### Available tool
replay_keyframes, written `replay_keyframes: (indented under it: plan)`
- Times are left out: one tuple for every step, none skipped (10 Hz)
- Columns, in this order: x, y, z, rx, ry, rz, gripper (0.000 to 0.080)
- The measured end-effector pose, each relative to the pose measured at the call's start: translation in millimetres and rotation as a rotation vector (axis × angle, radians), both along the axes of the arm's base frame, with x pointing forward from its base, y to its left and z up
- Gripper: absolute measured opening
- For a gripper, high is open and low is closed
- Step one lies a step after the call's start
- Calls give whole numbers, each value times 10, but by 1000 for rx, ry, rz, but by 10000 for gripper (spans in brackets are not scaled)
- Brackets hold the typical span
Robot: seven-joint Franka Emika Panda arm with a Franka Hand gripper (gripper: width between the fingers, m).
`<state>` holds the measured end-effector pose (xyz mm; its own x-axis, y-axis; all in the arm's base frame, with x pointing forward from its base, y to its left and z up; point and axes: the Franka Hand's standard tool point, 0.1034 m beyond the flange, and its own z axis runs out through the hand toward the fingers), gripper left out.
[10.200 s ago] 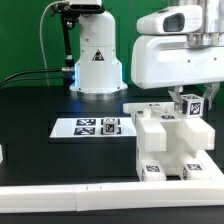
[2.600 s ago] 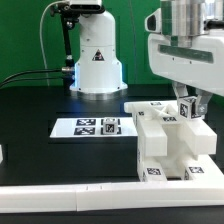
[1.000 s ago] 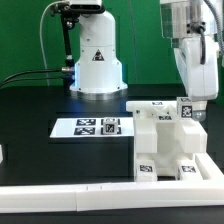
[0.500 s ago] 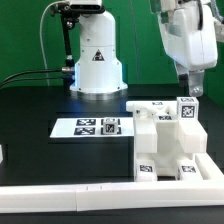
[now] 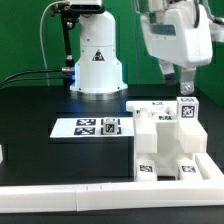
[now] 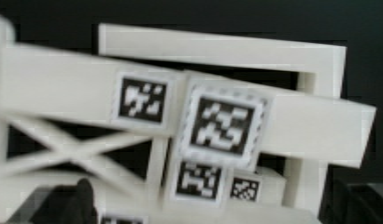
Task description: Assemble chair
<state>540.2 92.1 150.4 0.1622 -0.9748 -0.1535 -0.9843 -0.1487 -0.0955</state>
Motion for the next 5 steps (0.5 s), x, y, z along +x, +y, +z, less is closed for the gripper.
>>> replay_keyframes:
  plan:
    - [-100, -149, 70, -1, -32, 155, 649]
    - [-169, -227, 71, -3, -44, 244, 649]
    - [-199, -243, 55, -9, -53, 324, 649]
    - [-185, -229, 51, -15, -64, 386, 649]
    - [-187, -231, 48, -20, -77, 462, 649]
